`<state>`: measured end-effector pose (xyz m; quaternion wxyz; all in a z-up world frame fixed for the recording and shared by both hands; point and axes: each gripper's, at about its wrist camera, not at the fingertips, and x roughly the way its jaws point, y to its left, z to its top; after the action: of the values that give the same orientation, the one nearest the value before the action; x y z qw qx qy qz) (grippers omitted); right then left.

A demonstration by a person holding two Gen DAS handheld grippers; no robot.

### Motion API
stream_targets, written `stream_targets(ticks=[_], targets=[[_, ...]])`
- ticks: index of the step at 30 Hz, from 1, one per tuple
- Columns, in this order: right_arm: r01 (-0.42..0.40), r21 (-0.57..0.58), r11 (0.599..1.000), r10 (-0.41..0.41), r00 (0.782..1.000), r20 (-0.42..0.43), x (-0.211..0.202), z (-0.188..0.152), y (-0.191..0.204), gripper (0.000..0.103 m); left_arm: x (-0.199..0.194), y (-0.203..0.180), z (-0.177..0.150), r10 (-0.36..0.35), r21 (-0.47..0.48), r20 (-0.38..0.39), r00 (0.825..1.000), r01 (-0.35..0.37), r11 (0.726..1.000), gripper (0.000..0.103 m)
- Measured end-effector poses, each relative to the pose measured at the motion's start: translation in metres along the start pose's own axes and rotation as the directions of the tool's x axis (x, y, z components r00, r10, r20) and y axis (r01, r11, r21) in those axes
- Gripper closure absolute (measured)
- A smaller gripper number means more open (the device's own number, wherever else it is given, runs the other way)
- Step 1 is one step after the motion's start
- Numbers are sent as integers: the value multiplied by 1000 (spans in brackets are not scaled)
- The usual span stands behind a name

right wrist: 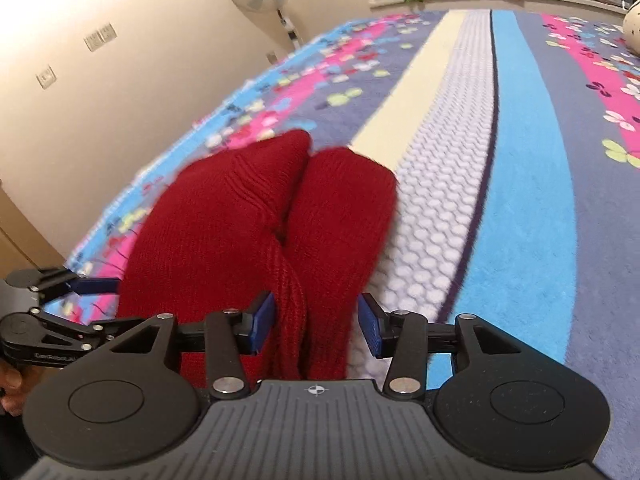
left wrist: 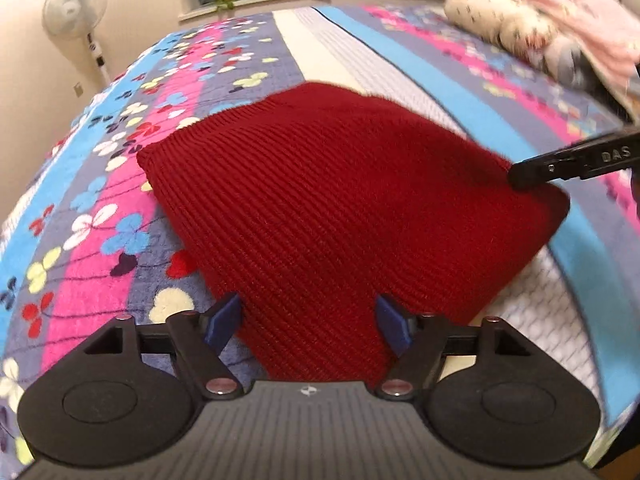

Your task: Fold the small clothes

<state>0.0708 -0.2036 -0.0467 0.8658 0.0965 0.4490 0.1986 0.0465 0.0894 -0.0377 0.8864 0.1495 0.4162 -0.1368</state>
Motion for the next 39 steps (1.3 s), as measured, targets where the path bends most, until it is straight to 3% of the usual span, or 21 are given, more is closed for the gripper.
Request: stream_targets(ticks=[3,5,8,10,12,14,19,21,23,26,32,39], targets=[[39,-22,999,-41,997,-64,18,-14,-3,59,-2,-7,-2,22,40,16,1000,-23,999,22],[54,-17,998,-54,998,-42,9,-14,0,59,-17,-6,0,61,17,55,997,-62,998,21],[108,-12,994,-107,992,64,-26,-13,14,52,-55,-10,1,119,-81,186,975,-106,991,7],[163,-37,986,-157,977,143,-51,-17,28,45,-80,-17,-3,161,-143,269,949,-126,982,2],[194,-58,979,-176,959,220,-77,-23,43,22,-102,-31,-11,202,-205,336,920,-138,969,1],[212,-58,976,-188,941,280,-99,-32,55,8,-118,-48,-19,232,-254,363,902,-144,956,1],[236,-27,971,-215,921,325,-121,-69,71,5,-132,-80,-49,278,-372,303,912,-156,915,1],[247,-34,968,-227,929,293,-115,-75,75,5,-125,-91,-59,280,-374,235,931,-179,910,1],[269,-73,960,-235,922,308,-111,-77,79,5,-120,-97,-62,301,-364,184,936,-220,905,1],[293,-94,952,-255,922,292,-104,-79,79,5,-117,-93,-61,345,-378,177,922,-260,888,0],[278,-102,955,-243,931,271,-99,-80,82,5,-108,-82,-57,308,-423,157,939,-218,880,0],[256,-146,956,-210,939,273,-95,-79,92,5,-105,-77,-54,290,-452,171,942,-187,872,0]])
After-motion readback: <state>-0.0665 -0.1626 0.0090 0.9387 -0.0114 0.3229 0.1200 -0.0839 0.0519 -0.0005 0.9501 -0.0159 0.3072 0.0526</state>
